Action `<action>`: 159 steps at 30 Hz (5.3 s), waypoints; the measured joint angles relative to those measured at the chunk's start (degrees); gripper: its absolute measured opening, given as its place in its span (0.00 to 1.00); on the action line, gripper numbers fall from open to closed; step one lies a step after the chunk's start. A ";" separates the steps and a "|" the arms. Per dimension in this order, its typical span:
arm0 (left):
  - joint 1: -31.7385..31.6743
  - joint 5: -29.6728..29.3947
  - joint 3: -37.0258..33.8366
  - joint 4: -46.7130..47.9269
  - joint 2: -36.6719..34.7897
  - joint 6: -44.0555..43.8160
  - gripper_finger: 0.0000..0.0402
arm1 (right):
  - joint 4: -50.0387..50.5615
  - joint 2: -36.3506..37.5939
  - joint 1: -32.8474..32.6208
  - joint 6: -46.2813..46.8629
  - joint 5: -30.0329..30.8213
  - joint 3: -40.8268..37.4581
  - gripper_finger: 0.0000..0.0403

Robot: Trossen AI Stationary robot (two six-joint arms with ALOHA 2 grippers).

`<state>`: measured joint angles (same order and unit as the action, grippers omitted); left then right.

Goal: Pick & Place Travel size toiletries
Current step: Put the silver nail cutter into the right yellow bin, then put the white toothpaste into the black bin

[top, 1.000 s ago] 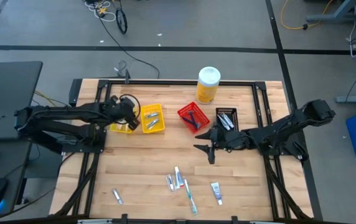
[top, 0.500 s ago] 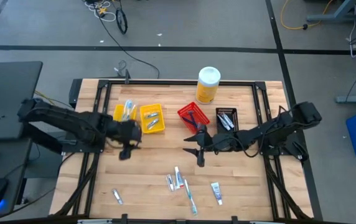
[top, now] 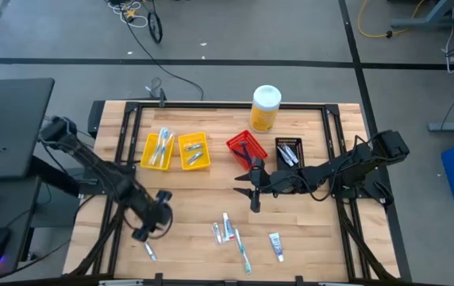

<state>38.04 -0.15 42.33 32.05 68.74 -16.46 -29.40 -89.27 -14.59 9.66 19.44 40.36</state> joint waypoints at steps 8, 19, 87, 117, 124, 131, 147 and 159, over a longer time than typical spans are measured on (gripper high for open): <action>9.33 1.27 0.00 -0.77 8.18 -11.48 0.43 | -0.42 0.00 0.00 0.12 0.00 0.00 0.42; 17.32 0.18 0.00 -8.79 14.14 -19.13 0.41 | -0.44 0.00 -0.02 0.21 0.00 0.00 0.39; -31.64 -30.56 19.43 8.52 22.75 2.50 0.17 | 2.76 0.04 0.00 -0.10 2.53 -0.04 0.41; -52.45 -16.61 12.36 4.43 23.18 6.11 0.18 | 3.73 0.04 0.00 0.59 2.51 -0.04 0.29; -52.45 -15.43 10.89 1.45 23.19 7.71 0.18 | 3.56 0.04 0.00 0.58 2.51 -0.04 0.31; -52.41 -10.74 8.00 -1.11 23.20 11.20 0.18 | 3.53 0.04 0.00 0.57 2.51 -0.04 0.32; -52.28 -13.40 10.13 0.34 23.20 9.40 0.36 | 3.49 0.04 0.00 -0.10 2.89 -0.04 0.34; -47.97 -14.66 17.18 10.74 12.80 6.83 0.30 | 5.26 0.04 0.66 2.12 2.56 -0.09 0.55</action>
<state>-9.93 -14.80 59.51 42.80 81.54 -9.63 -24.15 -89.23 -13.93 11.78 22.00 40.27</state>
